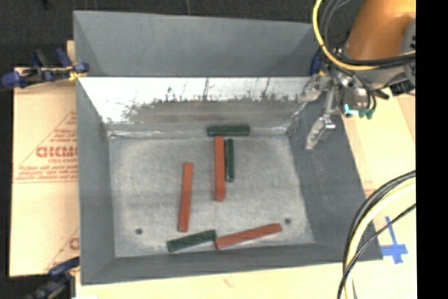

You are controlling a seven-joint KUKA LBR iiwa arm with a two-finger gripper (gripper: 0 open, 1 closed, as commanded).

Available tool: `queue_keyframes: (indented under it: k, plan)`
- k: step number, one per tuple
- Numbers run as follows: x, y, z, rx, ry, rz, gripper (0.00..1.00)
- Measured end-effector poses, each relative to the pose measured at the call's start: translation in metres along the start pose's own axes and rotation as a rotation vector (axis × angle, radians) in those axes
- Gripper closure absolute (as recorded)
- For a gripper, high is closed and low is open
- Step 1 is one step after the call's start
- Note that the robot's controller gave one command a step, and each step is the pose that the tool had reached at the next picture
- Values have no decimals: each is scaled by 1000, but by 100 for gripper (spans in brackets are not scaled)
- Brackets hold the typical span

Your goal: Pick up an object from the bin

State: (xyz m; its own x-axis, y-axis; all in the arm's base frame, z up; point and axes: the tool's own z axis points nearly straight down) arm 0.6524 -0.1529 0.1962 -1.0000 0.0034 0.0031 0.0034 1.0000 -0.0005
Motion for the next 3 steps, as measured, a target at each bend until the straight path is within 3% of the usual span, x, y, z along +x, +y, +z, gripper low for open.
queue_keyframes:
  k: [1, 2, 3]
  plan:
    - [-2, 0, -5, 2, -9, -3, 0]
    - [70, 45, 54, 2, -10, -41, 0]
    - [66, 54, 61, -1, 0, -50, 0]
